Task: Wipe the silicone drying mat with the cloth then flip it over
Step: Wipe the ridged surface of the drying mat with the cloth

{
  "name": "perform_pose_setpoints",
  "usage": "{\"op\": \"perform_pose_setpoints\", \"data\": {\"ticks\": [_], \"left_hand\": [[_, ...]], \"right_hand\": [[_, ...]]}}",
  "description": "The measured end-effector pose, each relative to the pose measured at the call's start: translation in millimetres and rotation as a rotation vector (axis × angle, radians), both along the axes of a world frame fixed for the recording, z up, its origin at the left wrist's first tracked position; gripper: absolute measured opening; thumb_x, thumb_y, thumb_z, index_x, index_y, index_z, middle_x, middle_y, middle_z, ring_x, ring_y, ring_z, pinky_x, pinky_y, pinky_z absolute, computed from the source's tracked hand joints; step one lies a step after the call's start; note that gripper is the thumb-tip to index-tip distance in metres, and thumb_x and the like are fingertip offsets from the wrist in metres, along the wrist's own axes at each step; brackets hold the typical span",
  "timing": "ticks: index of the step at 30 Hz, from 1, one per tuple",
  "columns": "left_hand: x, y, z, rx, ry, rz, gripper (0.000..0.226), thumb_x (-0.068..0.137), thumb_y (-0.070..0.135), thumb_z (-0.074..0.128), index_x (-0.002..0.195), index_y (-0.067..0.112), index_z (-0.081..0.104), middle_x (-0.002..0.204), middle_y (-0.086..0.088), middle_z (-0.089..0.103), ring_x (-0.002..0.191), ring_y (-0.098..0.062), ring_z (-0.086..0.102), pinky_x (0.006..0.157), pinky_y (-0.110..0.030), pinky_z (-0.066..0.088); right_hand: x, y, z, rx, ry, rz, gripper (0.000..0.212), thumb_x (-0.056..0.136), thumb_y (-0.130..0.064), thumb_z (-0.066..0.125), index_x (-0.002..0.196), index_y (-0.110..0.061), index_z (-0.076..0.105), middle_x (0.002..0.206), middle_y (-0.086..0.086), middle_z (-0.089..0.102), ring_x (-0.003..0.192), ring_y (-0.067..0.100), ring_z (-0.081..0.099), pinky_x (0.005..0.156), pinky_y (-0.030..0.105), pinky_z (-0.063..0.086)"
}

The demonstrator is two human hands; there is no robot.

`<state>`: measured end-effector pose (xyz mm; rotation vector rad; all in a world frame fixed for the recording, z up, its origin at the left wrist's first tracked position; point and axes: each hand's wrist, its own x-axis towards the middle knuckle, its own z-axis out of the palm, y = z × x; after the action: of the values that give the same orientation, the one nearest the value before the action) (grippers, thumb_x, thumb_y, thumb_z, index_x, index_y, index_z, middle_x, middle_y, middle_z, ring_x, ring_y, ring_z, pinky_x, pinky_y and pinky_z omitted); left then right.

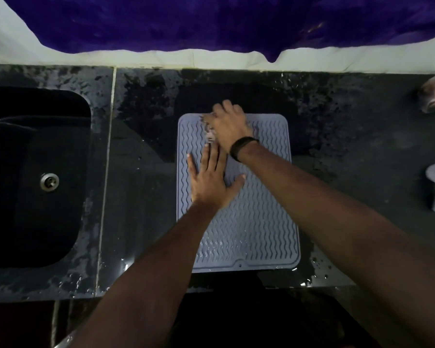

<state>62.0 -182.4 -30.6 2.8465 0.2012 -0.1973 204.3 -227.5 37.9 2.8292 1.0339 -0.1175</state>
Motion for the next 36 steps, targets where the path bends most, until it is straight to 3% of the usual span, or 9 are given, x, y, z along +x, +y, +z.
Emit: {"op": "perform_pose_setpoints", "data": {"ticks": [6,10,17,23,27,31,36], "left_hand": [[-3,0,-2,-0.011,-0.008,-0.002,0.096,0.093,0.080,0.021,0.165,0.022,-0.001,0.173,-0.001,-0.008,0.158,-0.022,-0.013,0.122,-0.064,-0.007],[-2,1,-3,0.001,0.000,-0.019,0.095,0.093,0.080,0.017,0.165,0.021,-0.003,0.173,-0.001,-0.009,0.158,-0.022,-0.014,0.121,-0.064,-0.008],[-1,1,-5,0.043,0.011,-0.011,0.095,0.094,0.081,0.018,0.165,0.021,-0.003,0.173,-0.001,-0.010,0.158,-0.021,-0.015,0.121,-0.064,-0.008],[-2,1,-2,0.022,0.010,-0.011,0.095,0.094,0.081,0.019,0.165,0.023,-0.002,0.173,0.000,-0.008,0.158,-0.020,-0.014,0.122,-0.063,-0.010],[-1,0,3,0.033,0.046,-0.012,0.095,0.093,0.081,0.017,0.165,0.024,-0.006,0.172,0.001,-0.012,0.157,-0.020,-0.017,0.122,-0.063,-0.010],[-2,-1,4,0.032,0.037,-0.002,0.093,0.095,0.080,0.017,0.165,0.023,-0.003,0.172,0.000,-0.011,0.157,-0.020,-0.016,0.122,-0.063,-0.010],[-3,-2,2,0.035,0.027,0.000,0.092,0.095,0.080,0.016,0.165,0.023,-0.003,0.173,0.000,-0.009,0.158,-0.020,-0.014,0.122,-0.064,-0.009]], "right_hand": [[17,-106,0,-0.036,-0.021,-0.207,0.037,0.095,-0.024,0.045,0.128,-0.018,0.060,0.123,0.014,0.055,0.116,0.036,0.044,0.090,0.045,0.037],[20,-113,1,-0.030,-0.006,-0.316,0.034,0.093,-0.023,0.050,0.124,-0.016,0.062,0.123,0.015,0.056,0.119,0.037,0.043,0.091,0.046,0.038],[0,-46,1,0.069,0.043,-0.129,0.041,0.091,-0.015,0.045,0.131,-0.017,0.054,0.129,0.012,0.051,0.122,0.035,0.040,0.097,0.046,0.035],[13,-128,-1,-0.018,0.031,-0.252,0.045,0.093,-0.024,0.049,0.138,-0.020,0.050,0.131,0.012,0.050,0.120,0.035,0.041,0.094,0.045,0.035],[20,-154,-1,-0.033,0.037,-0.321,0.045,0.095,-0.019,0.047,0.140,-0.017,0.048,0.132,0.015,0.049,0.123,0.036,0.040,0.095,0.046,0.036],[-22,-146,-3,-0.015,0.074,-0.332,0.052,0.095,-0.021,0.045,0.146,-0.015,0.037,0.139,0.016,0.046,0.126,0.038,0.039,0.101,0.048,0.034],[-114,-167,-7,0.055,0.093,-0.380,0.057,0.078,-0.017,0.067,0.134,-0.018,0.054,0.128,0.010,0.055,0.115,0.035,0.049,0.088,0.044,0.043]]}}
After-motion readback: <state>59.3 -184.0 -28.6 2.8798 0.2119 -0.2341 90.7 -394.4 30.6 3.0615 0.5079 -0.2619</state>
